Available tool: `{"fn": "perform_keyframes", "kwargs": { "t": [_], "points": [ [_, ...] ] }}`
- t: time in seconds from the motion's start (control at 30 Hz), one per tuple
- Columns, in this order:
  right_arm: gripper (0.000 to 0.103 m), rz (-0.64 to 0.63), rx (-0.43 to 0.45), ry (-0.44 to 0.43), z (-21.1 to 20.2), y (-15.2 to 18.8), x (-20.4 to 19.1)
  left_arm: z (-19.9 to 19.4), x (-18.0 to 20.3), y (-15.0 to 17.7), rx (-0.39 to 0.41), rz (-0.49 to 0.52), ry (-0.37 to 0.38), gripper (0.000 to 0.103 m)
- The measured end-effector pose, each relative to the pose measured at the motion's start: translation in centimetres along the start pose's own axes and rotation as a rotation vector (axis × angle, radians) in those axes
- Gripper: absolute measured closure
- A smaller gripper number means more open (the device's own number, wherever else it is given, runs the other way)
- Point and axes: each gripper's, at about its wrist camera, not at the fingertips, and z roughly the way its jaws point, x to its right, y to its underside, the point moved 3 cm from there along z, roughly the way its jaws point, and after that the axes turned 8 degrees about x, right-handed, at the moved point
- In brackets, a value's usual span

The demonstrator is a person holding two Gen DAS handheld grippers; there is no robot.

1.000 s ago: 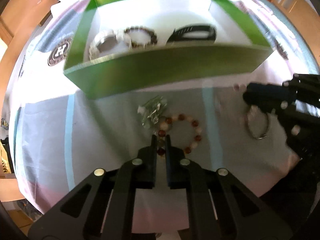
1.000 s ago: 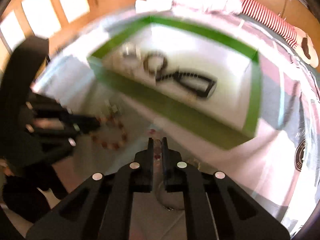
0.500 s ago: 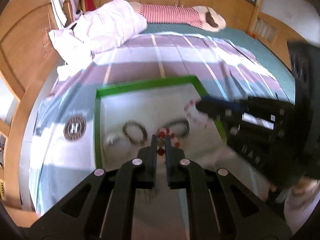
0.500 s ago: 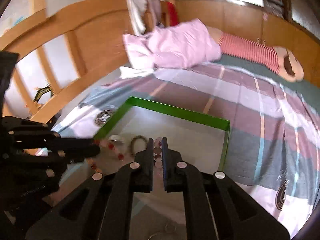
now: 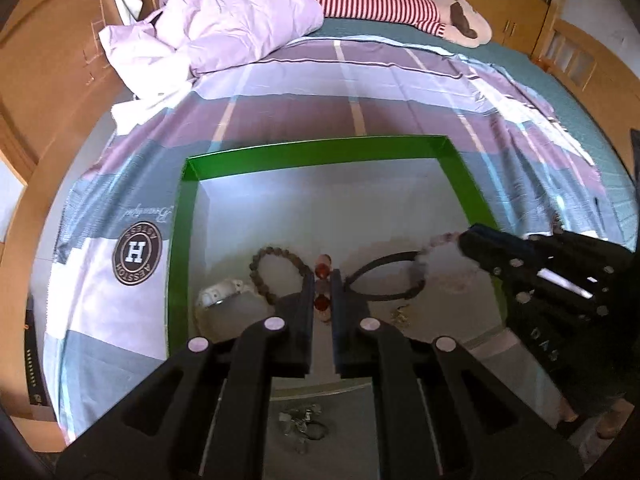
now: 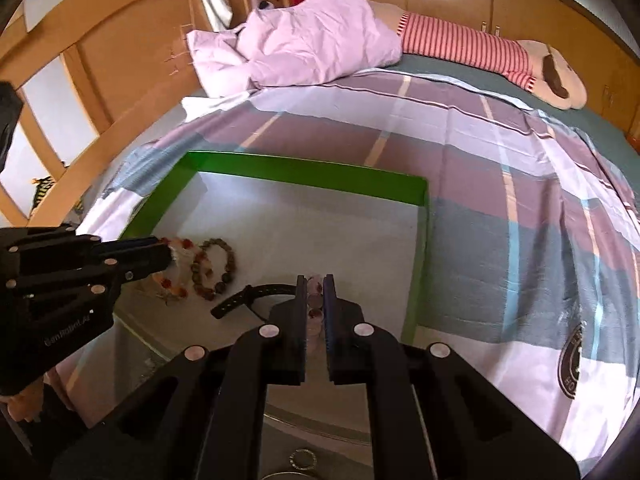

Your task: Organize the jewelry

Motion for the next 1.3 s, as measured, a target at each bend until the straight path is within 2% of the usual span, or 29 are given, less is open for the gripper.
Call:
{"fn": "perform_keyframes", "kwargs": {
  "t": [0.03,0.07,0.13,0.17,0.23,0.3,0.37,0.4,0.5,0.53,0.6,0.77,0.87,1.0,1.03,1.13,1.2,1.27,1.3],
  "points": [
    [0.089,0.011,-0.002,0.013,0.0,0.1,0.2,0.1,-0.1,0.1,-0.003,-0.004,-0.006,0.095],
    [0.066,0.029,-0.003,0.026,-0.3,0.2,0.5,0.3,-0.3,0.3,-0.006,-0.009,-0.010,0.095],
    [0.046,0.071,0.021,-0.005,-1.3,0.3,0.9,0.5,-0.7,0.6,-0.012,-0.017,-0.013,0.093],
    [0.046,0.084,0.023,-0.020,-1.8,0.3,1.0,0.4,-1.0,0.7,-0.015,-0.022,-0.015,0.091],
    [0.045,0.105,0.024,-0.041,-3.3,0.8,1.1,-0.1,-1.6,1.0,-0.019,-0.036,-0.014,0.075],
    [0.038,0.119,0.017,-0.056,-4.9,1.8,1.3,-1.1,-2.0,1.5,-0.021,-0.040,0.000,0.074],
    [0.028,0.104,-0.029,-0.075,-5.9,3.3,1.0,-2.1,-2.0,2.2,-0.025,-0.029,0.029,0.068],
    [0.027,0.088,-0.044,-0.078,-6.3,3.9,0.9,-2.8,-1.9,2.8,-0.032,-0.015,0.049,0.059],
    [0.019,-0.008,-0.129,-0.072,-6.9,7.0,-0.1,-4.6,-0.7,5.5,-0.073,0.081,0.111,0.051],
    [0.019,-0.039,-0.158,-0.075,-6.8,8.0,-0.5,-4.9,-0.3,6.5,-0.083,0.121,0.119,0.044],
    [0.019,-0.105,-0.229,-0.068,-6.1,10.1,-1.1,-4.7,0.2,8.5,-0.117,0.178,0.099,0.040],
    [0.019,-0.187,-0.352,-0.014,-4.1,13.5,-1.5,-0.9,-0.2,11.9,-0.253,0.189,0.000,0.042],
    [0.019,-0.181,-0.360,-0.015,-3.8,13.6,-1.5,0.7,-0.9,11.7,-0.269,0.130,-0.017,0.047],
    [0.019,-0.173,-0.366,-0.025,-3.5,13.7,-1.7,2.2,-0.8,11.2,-0.280,0.084,0.018,0.054],
    [0.019,-0.177,-0.372,-0.026,-3.3,13.9,-1.8,2.7,-0.8,11.3,-0.289,0.086,0.011,0.062],
    [0.019,-0.195,-0.393,-0.019,-2.8,14.4,-2.2,3.5,-0.6,11.2,-0.301,0.066,-0.003,0.076],
    [0.019,-0.209,-0.401,-0.023,-2.5,14.8,-2.4,3.2,-0.6,10.9,-0.302,0.047,0.012,0.078],
    [0.043,-0.219,-0.407,-0.048,-2.4,15.0,-2.8,2.7,-0.6,10.7,-0.297,0.033,0.033,0.079],
    [0.043,-0.232,-0.397,-0.046,-2.6,15.0,-2.9,2.2,-0.4,10.5,-0.286,0.036,0.047,0.079]
  ]
}}
